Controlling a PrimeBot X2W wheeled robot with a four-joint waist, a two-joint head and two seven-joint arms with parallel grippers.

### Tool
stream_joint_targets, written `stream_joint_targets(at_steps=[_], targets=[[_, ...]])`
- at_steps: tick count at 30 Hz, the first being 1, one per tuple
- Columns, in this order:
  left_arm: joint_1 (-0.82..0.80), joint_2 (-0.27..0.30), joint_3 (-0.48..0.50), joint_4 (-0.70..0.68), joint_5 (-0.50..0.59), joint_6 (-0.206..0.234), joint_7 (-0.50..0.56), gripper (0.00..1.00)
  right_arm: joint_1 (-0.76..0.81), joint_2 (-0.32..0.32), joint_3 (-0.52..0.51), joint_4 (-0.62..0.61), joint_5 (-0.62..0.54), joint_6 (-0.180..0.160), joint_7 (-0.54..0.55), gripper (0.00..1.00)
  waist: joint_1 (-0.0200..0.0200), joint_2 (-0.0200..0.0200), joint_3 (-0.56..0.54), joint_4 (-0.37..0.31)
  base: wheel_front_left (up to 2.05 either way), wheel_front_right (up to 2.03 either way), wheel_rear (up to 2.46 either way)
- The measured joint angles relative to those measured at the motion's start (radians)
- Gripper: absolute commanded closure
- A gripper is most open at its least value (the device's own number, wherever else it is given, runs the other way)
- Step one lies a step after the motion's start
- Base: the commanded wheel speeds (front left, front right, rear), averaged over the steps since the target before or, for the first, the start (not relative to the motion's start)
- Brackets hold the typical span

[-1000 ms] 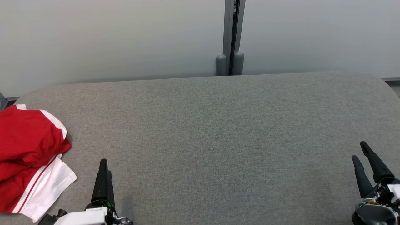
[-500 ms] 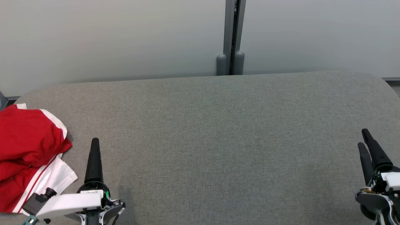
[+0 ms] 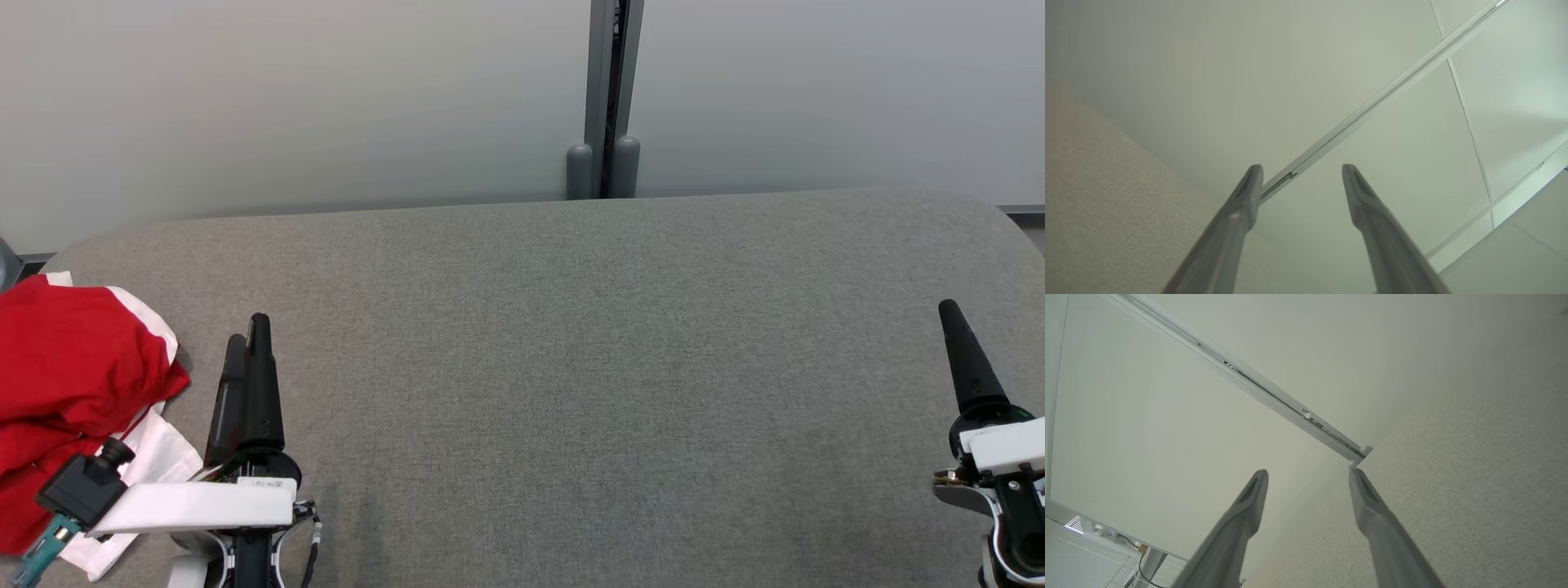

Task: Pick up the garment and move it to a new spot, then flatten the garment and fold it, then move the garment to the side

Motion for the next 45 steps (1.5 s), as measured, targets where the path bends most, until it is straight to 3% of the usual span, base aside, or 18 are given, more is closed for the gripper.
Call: stream_joint_targets(at_steps=[14, 45], targets=[[-0.009, 0.016, -0.009, -0.010, 0.256, 0.007, -0.006, 0.00, 0.002, -0.025, 0.082, -0.034, -0.250, 0.000, -0.087, 0.00, 0.0001, 0.0000, -0.009, 0.002, 0.00, 0.00, 0.00], [-0.013, 0.055, -0.001, 0.162, 0.574, 0.023, 0.002, 0.00, 0.035, -0.024, 0.168, 0.048, -0.604, 0.001, -0.236, 0.00, 0.0000, 0.0000, -0.020, 0.011, 0.00, 0.00, 0.00]])
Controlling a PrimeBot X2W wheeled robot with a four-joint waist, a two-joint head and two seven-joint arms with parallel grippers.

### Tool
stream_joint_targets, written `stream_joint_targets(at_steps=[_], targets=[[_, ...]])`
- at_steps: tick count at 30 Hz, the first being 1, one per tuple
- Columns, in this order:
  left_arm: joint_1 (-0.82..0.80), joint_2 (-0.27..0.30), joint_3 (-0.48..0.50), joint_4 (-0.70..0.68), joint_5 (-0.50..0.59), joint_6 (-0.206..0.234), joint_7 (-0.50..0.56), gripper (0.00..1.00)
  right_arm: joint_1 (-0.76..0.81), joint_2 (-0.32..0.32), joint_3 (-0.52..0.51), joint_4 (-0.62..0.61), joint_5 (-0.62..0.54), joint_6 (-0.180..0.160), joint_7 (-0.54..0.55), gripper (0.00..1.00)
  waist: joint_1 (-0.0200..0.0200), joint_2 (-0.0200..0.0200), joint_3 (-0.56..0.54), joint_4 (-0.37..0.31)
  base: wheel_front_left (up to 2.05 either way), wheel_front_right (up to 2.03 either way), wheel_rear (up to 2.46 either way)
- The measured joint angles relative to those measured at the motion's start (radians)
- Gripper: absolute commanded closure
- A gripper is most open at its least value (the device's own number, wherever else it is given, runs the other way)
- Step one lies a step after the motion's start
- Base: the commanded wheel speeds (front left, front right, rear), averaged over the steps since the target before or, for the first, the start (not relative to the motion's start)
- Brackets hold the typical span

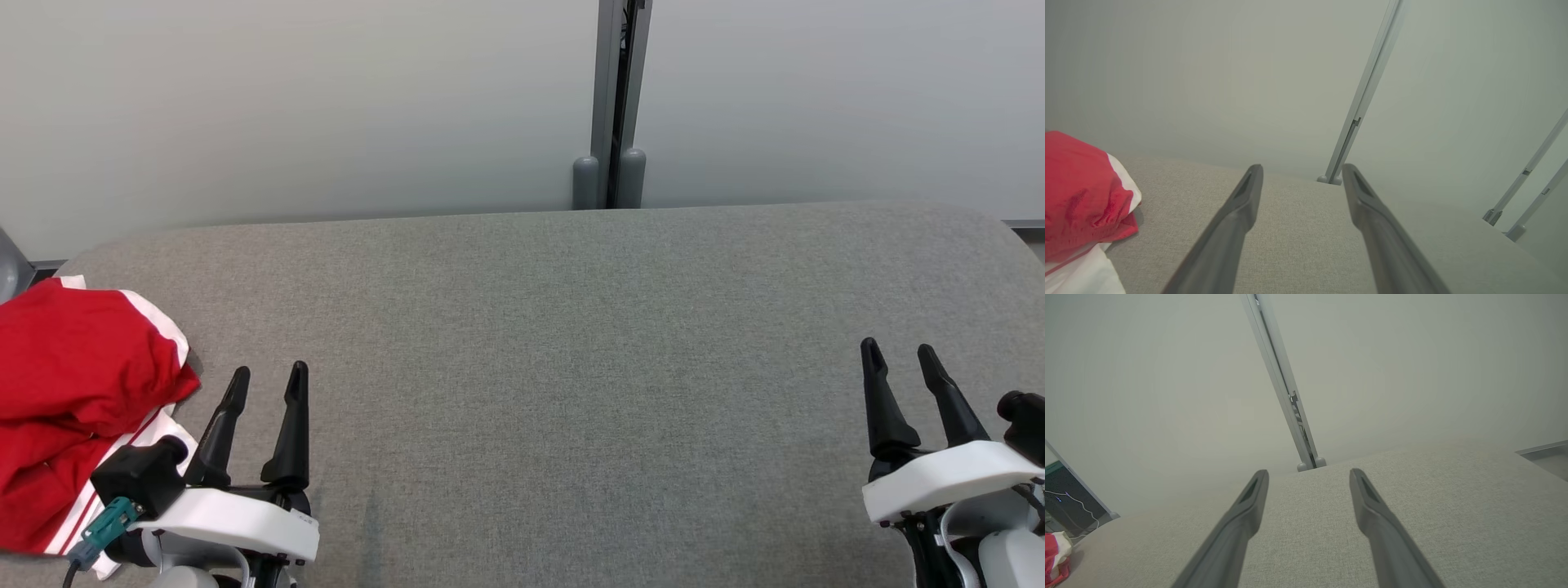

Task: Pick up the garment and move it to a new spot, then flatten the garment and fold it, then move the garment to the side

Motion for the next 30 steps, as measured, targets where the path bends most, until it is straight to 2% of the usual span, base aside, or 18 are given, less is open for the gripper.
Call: stream_joint_targets(at_steps=[30], targets=[[-0.020, 0.011, 0.025, 0.082, 0.177, 0.042, 0.092, 0.00, 0.003, 0.002, 0.068, 0.072, -0.211, 0.001, -0.109, 0.00, 0.0000, 0.0000, -0.001, 0.005, 0.00, 0.00, 0.00]])
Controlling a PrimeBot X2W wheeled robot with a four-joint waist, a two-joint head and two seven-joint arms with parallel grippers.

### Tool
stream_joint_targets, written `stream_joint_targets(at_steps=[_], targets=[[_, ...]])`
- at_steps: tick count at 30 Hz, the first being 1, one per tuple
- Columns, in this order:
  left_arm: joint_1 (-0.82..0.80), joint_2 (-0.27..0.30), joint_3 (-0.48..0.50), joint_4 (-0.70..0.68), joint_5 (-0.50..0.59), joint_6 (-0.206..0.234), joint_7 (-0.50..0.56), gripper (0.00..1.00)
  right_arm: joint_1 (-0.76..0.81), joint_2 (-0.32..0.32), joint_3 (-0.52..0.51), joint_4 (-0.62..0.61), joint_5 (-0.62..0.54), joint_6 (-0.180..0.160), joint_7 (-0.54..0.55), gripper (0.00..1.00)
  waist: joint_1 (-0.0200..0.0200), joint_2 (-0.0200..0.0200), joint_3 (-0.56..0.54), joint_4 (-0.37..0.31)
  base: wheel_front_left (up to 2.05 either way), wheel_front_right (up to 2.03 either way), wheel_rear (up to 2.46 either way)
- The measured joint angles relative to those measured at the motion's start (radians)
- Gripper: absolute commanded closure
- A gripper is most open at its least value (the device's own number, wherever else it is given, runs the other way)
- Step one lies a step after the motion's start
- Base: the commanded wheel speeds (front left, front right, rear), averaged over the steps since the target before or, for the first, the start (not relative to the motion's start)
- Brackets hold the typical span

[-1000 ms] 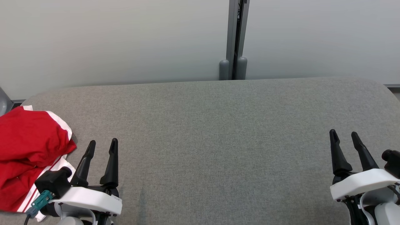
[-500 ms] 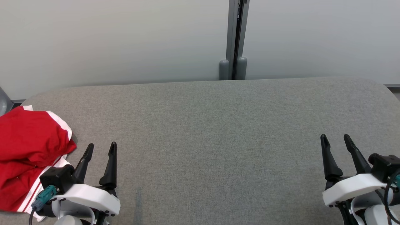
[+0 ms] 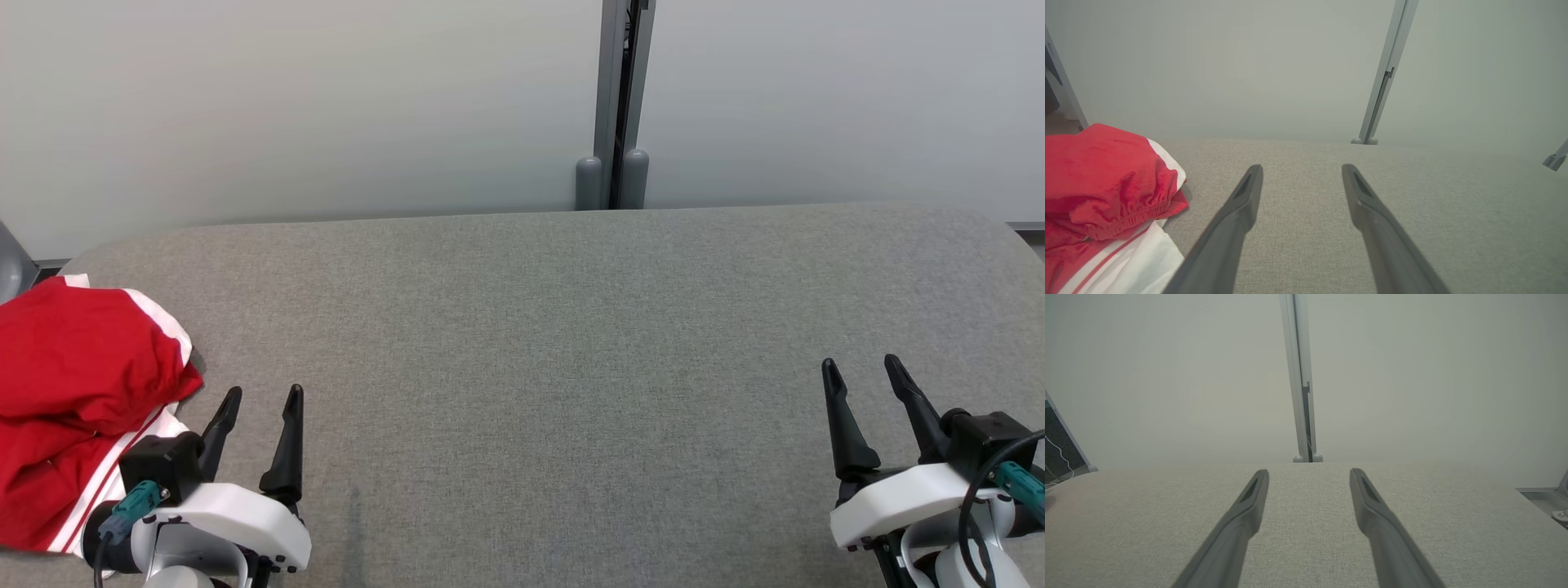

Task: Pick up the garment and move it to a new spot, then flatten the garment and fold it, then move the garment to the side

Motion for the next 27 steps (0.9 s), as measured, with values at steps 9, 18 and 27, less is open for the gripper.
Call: stream_joint_targets(at_steps=[9, 18, 27], targets=[[0.000, 0.006, 0.000, 0.007, 0.049, 0.006, 0.007, 0.00, 0.002, 0.002, -0.005, 0.001, -0.024, 0.001, -0.028, 0.00, 0.0000, 0.0000, -0.003, -0.001, 0.00, 0.00, 0.00], [-0.002, 0.008, 0.001, 0.006, 0.087, 0.010, -0.002, 0.00, 0.009, 0.002, -0.011, -0.004, -0.044, 0.001, -0.041, 0.00, 0.0000, 0.0000, -0.004, 0.004, 0.00, 0.00, 0.00], [-0.002, 0.009, 0.004, 0.006, 0.065, 0.010, -0.001, 0.00, 0.009, 0.004, -0.015, -0.002, -0.009, 0.001, -0.041, 0.00, 0.0000, 0.0000, -0.001, 0.002, 0.00, 0.00, 0.00]])
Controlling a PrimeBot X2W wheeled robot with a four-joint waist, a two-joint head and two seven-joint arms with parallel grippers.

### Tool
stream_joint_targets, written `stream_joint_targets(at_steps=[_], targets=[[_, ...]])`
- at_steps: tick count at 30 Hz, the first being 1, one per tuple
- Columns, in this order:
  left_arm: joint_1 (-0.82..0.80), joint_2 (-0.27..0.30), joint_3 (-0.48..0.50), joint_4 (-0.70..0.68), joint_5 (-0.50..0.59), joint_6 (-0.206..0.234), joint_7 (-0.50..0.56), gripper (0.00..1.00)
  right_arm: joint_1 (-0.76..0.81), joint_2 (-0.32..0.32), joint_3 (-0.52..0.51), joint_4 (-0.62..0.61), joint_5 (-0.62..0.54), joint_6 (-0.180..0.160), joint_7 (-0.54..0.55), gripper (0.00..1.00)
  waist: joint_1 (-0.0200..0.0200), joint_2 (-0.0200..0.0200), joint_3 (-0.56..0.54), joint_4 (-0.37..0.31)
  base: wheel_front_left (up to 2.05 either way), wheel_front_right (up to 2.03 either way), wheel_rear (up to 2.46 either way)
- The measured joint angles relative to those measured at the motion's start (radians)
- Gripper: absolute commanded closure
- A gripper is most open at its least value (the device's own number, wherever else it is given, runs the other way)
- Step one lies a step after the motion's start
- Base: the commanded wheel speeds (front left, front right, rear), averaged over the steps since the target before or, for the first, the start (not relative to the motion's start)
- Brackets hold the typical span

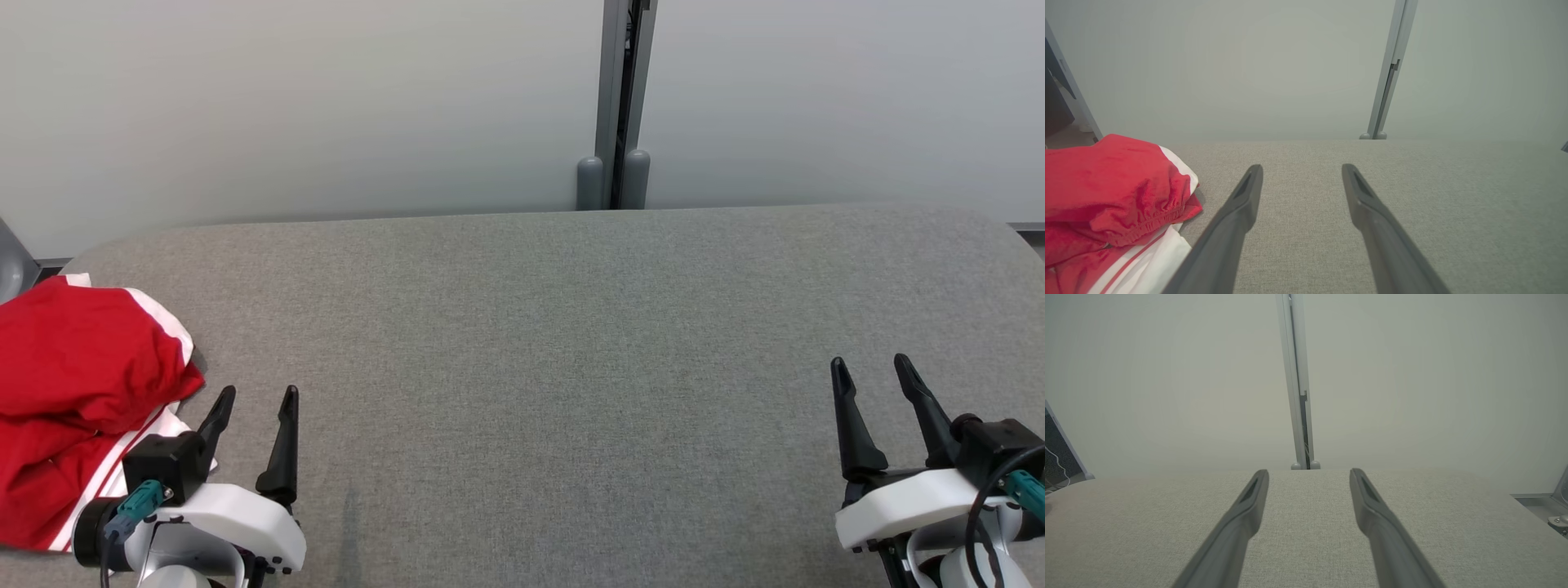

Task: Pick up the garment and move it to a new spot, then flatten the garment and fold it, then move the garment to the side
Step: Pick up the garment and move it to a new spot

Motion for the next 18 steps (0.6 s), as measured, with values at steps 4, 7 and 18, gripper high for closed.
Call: stream_joint_targets(at_steps=[4, 7, 18], targets=[[-0.001, 0.000, 0.000, 0.002, -0.010, 0.000, 0.000, 0.00, 0.000, 0.000, 0.001, 0.002, 0.006, 0.000, 0.000, 0.00, 0.0000, 0.0000, 0.002, -0.001, 0.00, 0.00, 0.00], [-0.001, 0.001, 0.001, 0.004, -0.017, 0.000, -0.001, 0.00, 0.000, 0.000, 0.001, 0.002, 0.010, 0.000, 0.000, 0.00, 0.0000, 0.0000, 0.003, -0.001, 0.00, 0.00, 0.00], [-0.021, -0.002, 0.012, 0.013, -0.046, 0.002, -0.007, 0.00, 0.002, 0.008, 0.004, 0.002, 0.015, 0.000, -0.002, 0.00, 0.0000, 0.0000, 0.007, 0.029, 0.00, 0.00, 0.00]])
